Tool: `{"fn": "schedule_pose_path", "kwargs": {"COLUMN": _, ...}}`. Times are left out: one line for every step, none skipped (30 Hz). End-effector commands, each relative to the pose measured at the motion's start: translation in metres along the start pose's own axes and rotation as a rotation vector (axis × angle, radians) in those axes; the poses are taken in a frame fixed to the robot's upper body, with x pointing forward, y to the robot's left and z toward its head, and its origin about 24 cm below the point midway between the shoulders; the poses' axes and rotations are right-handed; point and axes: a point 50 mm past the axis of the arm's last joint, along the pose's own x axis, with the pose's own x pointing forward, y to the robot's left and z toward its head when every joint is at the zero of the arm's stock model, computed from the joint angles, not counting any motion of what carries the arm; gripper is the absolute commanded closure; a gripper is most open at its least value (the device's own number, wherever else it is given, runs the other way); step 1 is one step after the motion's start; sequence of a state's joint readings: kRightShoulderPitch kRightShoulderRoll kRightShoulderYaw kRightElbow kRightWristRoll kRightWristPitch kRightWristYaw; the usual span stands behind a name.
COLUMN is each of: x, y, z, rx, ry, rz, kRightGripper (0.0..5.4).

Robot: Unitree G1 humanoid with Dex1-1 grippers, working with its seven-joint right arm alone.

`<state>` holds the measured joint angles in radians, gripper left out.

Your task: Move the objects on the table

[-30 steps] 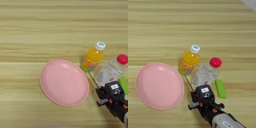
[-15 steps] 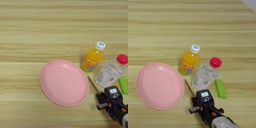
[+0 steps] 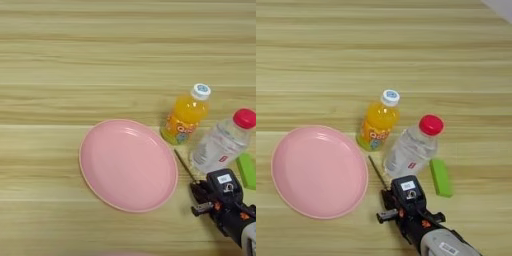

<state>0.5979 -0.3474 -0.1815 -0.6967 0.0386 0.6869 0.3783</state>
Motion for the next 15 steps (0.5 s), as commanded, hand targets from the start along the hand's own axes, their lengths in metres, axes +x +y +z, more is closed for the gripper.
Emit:
{"fn": "schedule_pose_path", "kwargs": {"x": -0.0008, "y": -0.0023, "z": 0.0067, "rx": -0.035, "ry": -0.037, "rz": -0.014, "kRightGripper": 4.56}}
{"fn": "schedule_pose_path", "kwargs": {"x": -0.0007, "y": -0.0023, "z": 0.0067, "rx": -0.035, "ry": -0.037, "rz": -0.014, "kRightGripper": 4.57}}
{"fn": "schedule_pose_path", "kwargs": {"x": -0.0007, "y": -0.0024, "z": 0.0067, "rx": -0.035, "ry": -0.037, "rz": -0.015, "kRightGripper": 4.57}}
{"fn": "schedule_pose_path", "kwargs": {"x": -0.0007, "y": -0.0024, "z": 0.0068, "rx": -0.035, "ry": -0.038, "rz": -0.015, "kRightGripper": 4.57}}
{"fn": "schedule_pose_path", "kwargs": {"x": -0.0008, "y": -0.0023, "z": 0.0069, "rx": -0.034, "ry": -0.038, "rz": -0.015, "kRightGripper": 4.57}}
{"fn": "schedule_pose_path", "kwargs": {"x": -0.0008, "y": -0.0022, "z": 0.007, "rx": -0.035, "ry": -0.038, "rz": -0.014, "kRightGripper": 4.57}}
{"fn": "schedule_pose_path", "kwargs": {"x": -0.0008, "y": -0.002, "z": 0.0071, "rx": -0.035, "ry": -0.039, "rz": -0.014, "kRightGripper": 4.21}}
{"fn": "schedule_pose_path", "kwargs": {"x": -0.0009, "y": -0.002, "z": 0.0072, "rx": -0.035, "ry": -0.039, "rz": -0.014, "kRightGripper": 4.14}}
{"fn": "schedule_pose_path", "kwargs": {"x": -0.001, "y": -0.0021, "z": 0.0074, "rx": -0.036, "ry": -0.04, "rz": -0.015, "kRightGripper": 3.96}}
{"fn": "schedule_pose_path", "kwargs": {"x": -0.0011, "y": -0.0023, "z": 0.0075, "rx": -0.036, "ry": -0.04, "rz": -0.016, "kRightGripper": 3.89}}
{"fn": "schedule_pose_path", "kwargs": {"x": -0.0012, "y": -0.0023, "z": 0.0074, "rx": -0.036, "ry": -0.039, "rz": -0.016, "kRightGripper": 3.7}}
{"fn": "schedule_pose_path", "kwargs": {"x": -0.0012, "y": -0.0022, "z": 0.0073, "rx": -0.036, "ry": -0.039, "rz": -0.016, "kRightGripper": 3.59}}
{"fn": "schedule_pose_path", "kwargs": {"x": -0.0012, "y": -0.0023, "z": 0.0073, "rx": -0.037, "ry": -0.039, "rz": -0.016, "kRightGripper": 3.39}}
{"fn": "schedule_pose_path", "kwargs": {"x": -0.0013, "y": -0.0024, "z": 0.0074, "rx": -0.038, "ry": -0.039, "rz": -0.016, "kRightGripper": 3.2}}
{"fn": "schedule_pose_path", "kwargs": {"x": -0.0018, "y": -0.0027, "z": 0.0077, "rx": -0.039, "ry": -0.039, "rz": -0.017, "kRightGripper": 3.15}}
